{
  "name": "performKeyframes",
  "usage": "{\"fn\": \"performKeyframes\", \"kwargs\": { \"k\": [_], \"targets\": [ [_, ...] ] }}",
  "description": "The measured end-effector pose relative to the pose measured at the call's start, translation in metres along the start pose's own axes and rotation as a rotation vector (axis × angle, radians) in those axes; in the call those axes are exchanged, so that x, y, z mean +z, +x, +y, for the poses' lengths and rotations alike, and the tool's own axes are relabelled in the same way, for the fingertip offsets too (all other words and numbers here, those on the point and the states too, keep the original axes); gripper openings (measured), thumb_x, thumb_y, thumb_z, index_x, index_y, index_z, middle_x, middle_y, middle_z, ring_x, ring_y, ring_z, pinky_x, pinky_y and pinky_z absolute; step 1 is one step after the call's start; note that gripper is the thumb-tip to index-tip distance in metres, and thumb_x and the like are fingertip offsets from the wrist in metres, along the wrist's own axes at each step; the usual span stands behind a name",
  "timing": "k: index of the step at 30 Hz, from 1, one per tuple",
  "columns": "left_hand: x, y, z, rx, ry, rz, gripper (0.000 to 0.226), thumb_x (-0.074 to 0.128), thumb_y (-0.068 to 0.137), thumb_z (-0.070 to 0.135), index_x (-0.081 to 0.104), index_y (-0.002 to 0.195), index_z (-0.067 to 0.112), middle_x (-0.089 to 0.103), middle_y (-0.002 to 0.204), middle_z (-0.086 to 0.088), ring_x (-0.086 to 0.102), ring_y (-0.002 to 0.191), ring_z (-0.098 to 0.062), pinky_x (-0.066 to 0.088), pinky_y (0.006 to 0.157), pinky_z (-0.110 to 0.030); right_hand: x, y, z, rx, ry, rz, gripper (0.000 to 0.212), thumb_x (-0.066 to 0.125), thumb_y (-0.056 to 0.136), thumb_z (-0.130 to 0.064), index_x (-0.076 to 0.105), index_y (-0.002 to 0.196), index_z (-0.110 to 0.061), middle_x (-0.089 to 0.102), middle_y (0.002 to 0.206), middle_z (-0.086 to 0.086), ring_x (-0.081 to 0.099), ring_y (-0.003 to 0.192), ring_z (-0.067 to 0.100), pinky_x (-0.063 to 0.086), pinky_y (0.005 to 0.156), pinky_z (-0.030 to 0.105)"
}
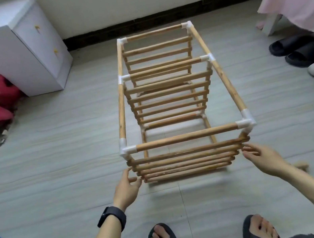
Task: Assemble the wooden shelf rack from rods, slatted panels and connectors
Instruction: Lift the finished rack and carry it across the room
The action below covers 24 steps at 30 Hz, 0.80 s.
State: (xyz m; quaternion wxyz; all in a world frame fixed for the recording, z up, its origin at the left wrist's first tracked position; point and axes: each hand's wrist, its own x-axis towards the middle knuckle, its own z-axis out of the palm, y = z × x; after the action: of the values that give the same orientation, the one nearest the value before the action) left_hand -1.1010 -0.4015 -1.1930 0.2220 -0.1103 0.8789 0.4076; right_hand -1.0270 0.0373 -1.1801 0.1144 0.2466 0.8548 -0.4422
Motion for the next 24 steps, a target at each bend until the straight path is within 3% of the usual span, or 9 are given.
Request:
{"fn": "performKeyframes", "kwargs": {
  "k": [2, 5, 7, 10, 12, 15, 18, 24],
  "targets": [
    [-0.038, 0.008, 0.023, -0.076, -0.123, 0.068, 0.028, 0.053, 0.103, 0.032, 0.054, 0.129, 0.021, 0.066, 0.125, -0.011, 0.062, 0.102, -0.028, 0.050, 0.083, -0.044, -0.033, 0.007, -0.026, 0.056, 0.227, 0.104, 0.018, 0.053, 0.106, -0.028, 0.064, 0.118, -0.022, 0.070, 0.125, 0.009, 0.065, 0.105, 0.023, 0.050, 0.096, 0.044],
    [-0.093, 0.018, 0.088, -0.114, -0.350, 0.119, 0.042, 0.040, 0.106, 0.050, 0.058, 0.125, 0.017, 0.067, 0.119, -0.006, 0.063, 0.104, -0.024, 0.050, 0.089, -0.045, -0.073, 0.017, -0.091, 0.100, 0.480, 0.114, 0.038, 0.044, 0.107, -0.045, 0.061, 0.120, -0.014, 0.070, 0.112, 0.008, 0.067, 0.099, 0.024, 0.053, 0.092, 0.046],
    [-0.111, 0.017, 0.138, -0.077, -0.352, 0.031, 0.053, 0.033, 0.103, 0.063, 0.059, 0.122, 0.020, 0.070, 0.112, -0.003, 0.067, 0.102, -0.024, 0.052, 0.086, -0.045, -0.082, 0.016, -0.135, 0.078, 0.397, 0.006, 0.040, 0.047, 0.104, -0.052, 0.059, 0.120, -0.017, 0.071, 0.107, 0.005, 0.070, 0.097, 0.026, 0.057, 0.079, 0.042],
    [-0.096, 0.010, 0.182, -0.044, -0.232, -0.073, 0.048, 0.035, 0.100, 0.067, 0.053, 0.110, 0.024, 0.073, 0.101, -0.007, 0.074, 0.083, -0.023, 0.057, 0.063, -0.036, -0.062, 0.012, -0.173, 0.088, 0.275, -0.082, 0.030, 0.052, 0.105, -0.038, 0.052, 0.123, -0.013, 0.071, 0.103, 0.009, 0.072, 0.090, 0.027, 0.057, 0.067, 0.036],
    [-0.069, 0.007, 0.183, 0.001, -0.092, 0.084, 0.046, 0.039, 0.103, 0.058, 0.052, 0.108, 0.015, 0.067, 0.093, -0.007, 0.066, 0.071, -0.020, 0.053, 0.054, -0.031, -0.041, 0.014, -0.177, 0.076, 0.087, 0.102, 0.028, 0.045, 0.107, -0.029, 0.054, 0.121, -0.006, 0.067, 0.094, 0.010, 0.069, 0.081, 0.026, 0.055, 0.063, 0.037],
    [-0.052, 0.006, 0.169, 0.086, 0.109, 0.389, 0.053, 0.032, 0.105, 0.054, 0.061, 0.092, 0.012, 0.062, 0.080, -0.006, 0.057, 0.063, -0.020, 0.041, 0.049, -0.029, -0.030, 0.014, -0.167, -0.034, -0.238, 0.357, 0.041, 0.037, 0.107, -0.038, 0.061, 0.106, -0.006, 0.064, 0.089, 0.011, 0.062, 0.082, 0.033, 0.048, 0.069, 0.038],
    [-0.053, 0.005, 0.164, 0.118, 0.117, 0.433, 0.062, 0.025, 0.105, 0.056, 0.059, 0.078, 0.013, 0.062, 0.075, -0.008, 0.056, 0.061, -0.023, 0.038, 0.049, -0.030, -0.033, 0.011, -0.156, -0.078, -0.268, 0.376, 0.045, 0.035, 0.107, -0.041, 0.062, 0.097, -0.006, 0.062, 0.084, 0.011, 0.058, 0.080, 0.034, 0.042, 0.070, 0.037],
    [-0.041, -0.007, 0.151, 0.231, -0.025, 0.550, 0.059, 0.028, 0.104, 0.059, 0.051, 0.070, 0.017, 0.058, 0.065, -0.003, 0.055, 0.057, -0.022, 0.038, 0.049, -0.031, -0.027, 0.002, -0.136, -0.227, -0.117, 0.486, 0.049, 0.033, 0.107, -0.048, 0.055, 0.081, -0.013, 0.058, 0.065, 0.004, 0.055, 0.060, 0.023, 0.036, 0.054, 0.034]
  ]
}}
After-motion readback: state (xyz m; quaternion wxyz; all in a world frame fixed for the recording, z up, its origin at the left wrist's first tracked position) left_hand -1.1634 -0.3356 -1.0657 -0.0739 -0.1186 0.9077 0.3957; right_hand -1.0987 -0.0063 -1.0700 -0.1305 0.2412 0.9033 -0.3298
